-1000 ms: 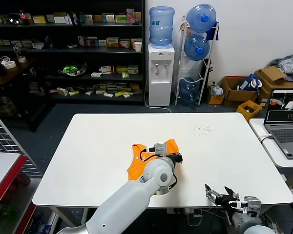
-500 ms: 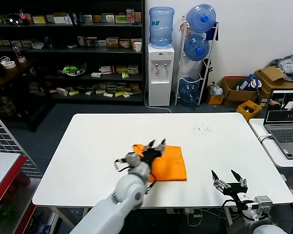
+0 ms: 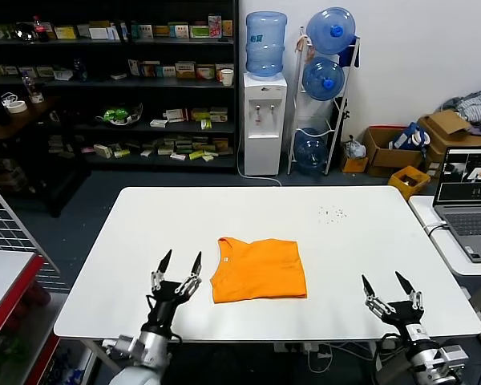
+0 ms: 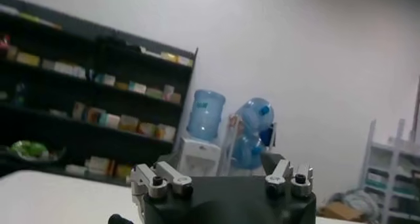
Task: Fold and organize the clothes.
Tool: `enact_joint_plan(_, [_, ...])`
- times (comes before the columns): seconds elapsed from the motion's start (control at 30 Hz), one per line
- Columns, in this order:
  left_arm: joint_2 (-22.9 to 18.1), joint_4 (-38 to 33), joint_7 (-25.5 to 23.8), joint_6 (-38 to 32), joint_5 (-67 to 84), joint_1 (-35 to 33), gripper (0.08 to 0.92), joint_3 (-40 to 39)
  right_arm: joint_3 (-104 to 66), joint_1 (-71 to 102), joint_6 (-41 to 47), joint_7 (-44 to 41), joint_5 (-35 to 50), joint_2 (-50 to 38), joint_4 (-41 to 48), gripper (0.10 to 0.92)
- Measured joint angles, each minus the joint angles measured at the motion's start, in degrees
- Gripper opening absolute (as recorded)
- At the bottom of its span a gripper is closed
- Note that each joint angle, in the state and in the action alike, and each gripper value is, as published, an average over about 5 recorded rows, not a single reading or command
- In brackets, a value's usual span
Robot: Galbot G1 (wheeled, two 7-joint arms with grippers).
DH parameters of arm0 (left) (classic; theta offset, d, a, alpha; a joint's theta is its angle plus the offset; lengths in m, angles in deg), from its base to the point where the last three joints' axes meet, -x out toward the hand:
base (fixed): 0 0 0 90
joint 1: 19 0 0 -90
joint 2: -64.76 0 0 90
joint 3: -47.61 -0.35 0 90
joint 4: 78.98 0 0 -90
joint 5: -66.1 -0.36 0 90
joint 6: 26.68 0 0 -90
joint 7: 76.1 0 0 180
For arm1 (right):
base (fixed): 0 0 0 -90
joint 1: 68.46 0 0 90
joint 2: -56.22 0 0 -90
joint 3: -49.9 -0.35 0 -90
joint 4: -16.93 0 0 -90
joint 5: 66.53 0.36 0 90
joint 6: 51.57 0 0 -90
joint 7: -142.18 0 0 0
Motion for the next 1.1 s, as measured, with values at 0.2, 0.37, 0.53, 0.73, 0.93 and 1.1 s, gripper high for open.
enact_joint_plan(0.2, [-3.27, -2.26, -3.67, -4.47, -4.33, -6.47, 0.823, 5.00, -0.89, 1.07, -5.51, -2.01, -3.52, 3.68, 0.22, 0.823])
enact_joint_plan(0.37, [-5.14, -3.27, -5.43, -6.68, -6.54, -9.68, 0.823, 6.88, -1.29, 1.33, -9.09, -2.76, -6.53, 6.65, 0.38, 0.823])
enact_joint_plan(0.53, [-6.69, -3.51, -6.53, -8.13, -7.93, -11.25, 0.823, 8.01, -1.75, 1.38, -11.48, -3.35, -8.92, 9.16, 0.58, 0.823])
enact_joint_plan(0.73, [-8.30, -3.89, -7.43, -9.15, -9.15, -12.38, 0.823, 9.05, -2.50, 1.24, -13.26, -4.27, -11.15, 11.91, 0.68, 0.823])
enact_joint_plan(0.93, [-8.99, -3.83, -7.78, -9.72, -9.92, -12.86, 0.823, 9.50, -2.66, 0.86, -14.35, -4.94, -12.92, 14.31, 0.82, 0.823])
enact_joint_plan(1.1, [-9.48, -3.89, -8.30, -10.18, -10.08, -13.19, 0.823, 10.15, -3.04, 0.79, -15.11, -5.16, -13.64, 15.36, 0.85, 0.823])
